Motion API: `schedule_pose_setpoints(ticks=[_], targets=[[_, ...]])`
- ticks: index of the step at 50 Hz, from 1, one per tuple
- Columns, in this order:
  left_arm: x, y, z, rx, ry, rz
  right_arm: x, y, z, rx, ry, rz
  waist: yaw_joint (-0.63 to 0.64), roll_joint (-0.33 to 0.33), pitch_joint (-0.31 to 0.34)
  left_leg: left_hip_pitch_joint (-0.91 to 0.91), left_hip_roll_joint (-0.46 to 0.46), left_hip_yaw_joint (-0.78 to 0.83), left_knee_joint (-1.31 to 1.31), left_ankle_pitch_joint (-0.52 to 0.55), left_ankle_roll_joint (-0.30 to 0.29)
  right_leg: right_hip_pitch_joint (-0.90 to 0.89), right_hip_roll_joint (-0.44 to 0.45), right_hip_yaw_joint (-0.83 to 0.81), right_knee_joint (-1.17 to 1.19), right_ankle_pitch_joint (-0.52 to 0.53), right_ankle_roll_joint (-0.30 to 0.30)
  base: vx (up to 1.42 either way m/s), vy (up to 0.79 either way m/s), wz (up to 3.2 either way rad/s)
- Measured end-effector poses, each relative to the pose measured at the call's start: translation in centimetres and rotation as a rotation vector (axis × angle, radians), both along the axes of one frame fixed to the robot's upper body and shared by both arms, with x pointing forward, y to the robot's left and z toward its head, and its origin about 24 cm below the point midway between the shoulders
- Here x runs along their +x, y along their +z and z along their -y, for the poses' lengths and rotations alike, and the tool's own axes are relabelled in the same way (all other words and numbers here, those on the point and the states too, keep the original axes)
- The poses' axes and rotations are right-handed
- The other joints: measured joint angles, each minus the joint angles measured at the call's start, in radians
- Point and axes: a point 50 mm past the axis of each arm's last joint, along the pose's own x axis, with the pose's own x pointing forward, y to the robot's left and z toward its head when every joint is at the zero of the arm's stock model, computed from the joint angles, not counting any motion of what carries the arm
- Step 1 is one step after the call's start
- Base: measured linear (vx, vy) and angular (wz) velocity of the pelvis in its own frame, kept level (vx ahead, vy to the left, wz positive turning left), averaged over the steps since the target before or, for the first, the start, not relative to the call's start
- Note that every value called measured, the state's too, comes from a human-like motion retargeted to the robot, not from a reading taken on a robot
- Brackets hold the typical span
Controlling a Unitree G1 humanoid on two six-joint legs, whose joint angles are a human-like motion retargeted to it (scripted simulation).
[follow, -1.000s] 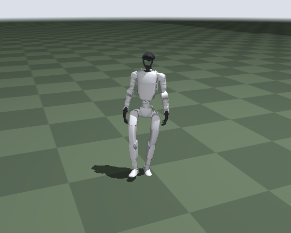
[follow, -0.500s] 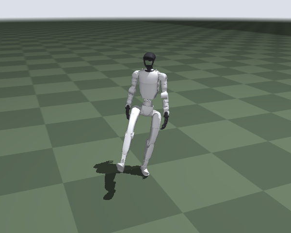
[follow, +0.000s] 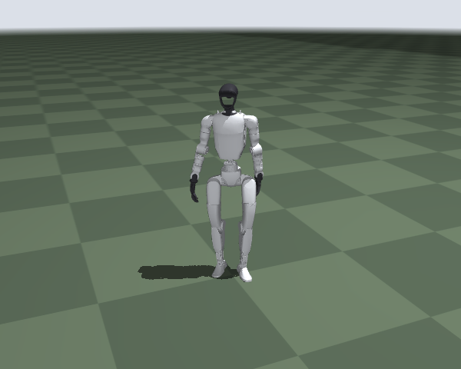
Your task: In place motions
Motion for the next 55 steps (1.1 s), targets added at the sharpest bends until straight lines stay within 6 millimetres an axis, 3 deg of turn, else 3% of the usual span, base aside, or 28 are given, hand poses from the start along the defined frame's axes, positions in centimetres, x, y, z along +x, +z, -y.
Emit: schedule_pose_setpoints(ticks=[5, 10, 15, 22, 34, 55], targets=[[4.0, -0.5, -1.9, 0.066, -0.164, 0.135, -4.4, -0.7, -0.3, 0.040, -0.058, -0.151, 0.008, -0.022, -0.014, 0.031, -0.031, -0.023, -0.043, 0.027, -0.003, 0.027, -0.016, -0.015, 0.000, -0.010, 0.003, 0.07, 0.05, 0.30], [7.1, -0.7, -2.1, 0.088, -0.177, 0.242, -8.0, -0.8, -0.4, 0.004, -0.022, -0.302, 0.040, -0.018, -0.025, 0.056, -0.033, 0.003, -0.085, 0.042, -0.003, 0.029, -0.009, 0.003, 0.001, -0.011, 0.002, 0.04, 0.02, -0.22], [7.6, -0.7, -2.0, 0.083, -0.158, 0.261, -9.7, -0.8, -0.7, 0.011, 0.031, -0.375, 0.006, 0.008, -0.055, 0.053, -0.029, 0.005, -0.109, 0.049, -0.005, 0.015, -0.003, 0.007, -0.001, -0.007, 0.006, 0.05, 0.02, -0.06], [5.9, -0.6, -2.2, 0.076, -0.175, 0.196, -9.6, -0.9, -1.0, 0.028, 0.038, -0.365, -0.003, 0.021, -0.066, 0.072, -0.029, 0.040, -0.126, 0.038, -0.002, 0.003, -0.002, 0.033, 0.007, 0.005, 0.006, 0.07, 0.03, -0.27], [3.3, -0.4, -1.8, 0.066, -0.157, 0.090, -6.3, -1.0, -1.3, 0.047, 0.059, -0.251, -0.011, 0.017, -0.050, 0.106, -0.046, 0.066, -0.139, 0.017, 0.013, 0.002, -0.015, 0.064, 0.038, 0.020, 0.019, 0.12, 0.00, -0.13], [3.9, -0.5, -2.0, 0.072, -0.203, 0.111, -6.3, -1.2, -2.0, 0.061, 0.104, -0.249, 0.019, -0.014, -0.013, 0.139, -0.087, 0.068, -0.155, -0.003, 0.041, 0.009, -0.055, 0.056, 0.082, 0.073, 0.052, 0.14, -0.05, -0.03]])
